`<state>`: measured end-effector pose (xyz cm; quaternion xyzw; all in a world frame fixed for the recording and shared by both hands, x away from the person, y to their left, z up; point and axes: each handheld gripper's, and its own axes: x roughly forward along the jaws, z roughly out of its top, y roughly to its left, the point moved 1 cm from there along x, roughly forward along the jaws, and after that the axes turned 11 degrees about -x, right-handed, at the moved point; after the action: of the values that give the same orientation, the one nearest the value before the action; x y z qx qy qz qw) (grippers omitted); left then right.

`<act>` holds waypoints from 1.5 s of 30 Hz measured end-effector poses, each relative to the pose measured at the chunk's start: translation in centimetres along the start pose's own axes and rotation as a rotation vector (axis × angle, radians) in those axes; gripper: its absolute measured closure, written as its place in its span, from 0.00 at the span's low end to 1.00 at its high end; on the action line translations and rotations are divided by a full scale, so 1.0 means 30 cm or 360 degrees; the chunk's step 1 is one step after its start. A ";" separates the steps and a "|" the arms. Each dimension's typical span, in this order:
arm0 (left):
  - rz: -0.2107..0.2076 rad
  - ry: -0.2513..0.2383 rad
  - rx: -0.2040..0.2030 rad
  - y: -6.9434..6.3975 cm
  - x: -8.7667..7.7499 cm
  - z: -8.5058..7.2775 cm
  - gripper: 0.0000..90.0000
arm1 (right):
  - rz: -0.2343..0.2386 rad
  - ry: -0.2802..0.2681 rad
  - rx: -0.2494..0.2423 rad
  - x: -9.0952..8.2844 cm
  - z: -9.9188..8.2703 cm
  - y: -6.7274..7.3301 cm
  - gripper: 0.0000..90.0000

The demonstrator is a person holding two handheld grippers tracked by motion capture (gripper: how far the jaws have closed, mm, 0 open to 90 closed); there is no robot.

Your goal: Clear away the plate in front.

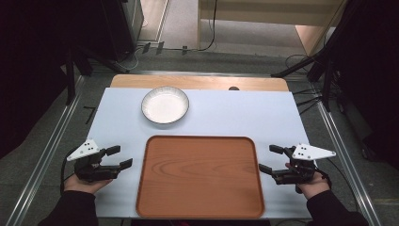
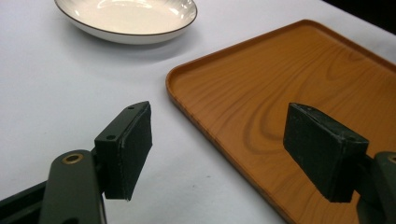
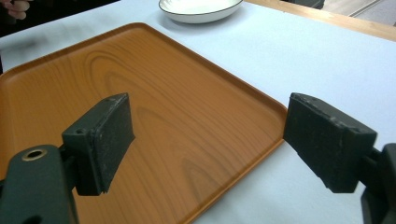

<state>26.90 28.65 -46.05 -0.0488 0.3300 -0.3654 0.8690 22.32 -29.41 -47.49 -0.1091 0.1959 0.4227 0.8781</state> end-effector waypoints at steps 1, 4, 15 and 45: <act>-0.0003 -0.0007 -0.0014 0.000 -0.001 0.000 0.27 | -0.0001 0.0003 0.0001 0.000 0.000 0.000 0.18; -0.0004 -0.0027 -0.0027 0.004 -0.003 0.002 0.26 | -0.0002 0.0006 -0.0006 0.000 -0.001 0.000 0.18; 0.0018 0.0056 -0.0103 0.008 0.004 0.013 0.27 | -0.0005 0.0027 -0.0001 0.001 -0.004 -0.003 0.19; 0.0079 0.0039 -0.0101 0.002 -0.006 0.021 0.29 | 0.0006 0.0039 -0.0014 0.008 -0.004 0.002 0.19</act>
<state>27.22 28.70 -45.49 -0.0638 0.3531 -0.3337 0.8717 22.37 -29.25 -47.70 -0.1178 0.2051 0.4238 0.8744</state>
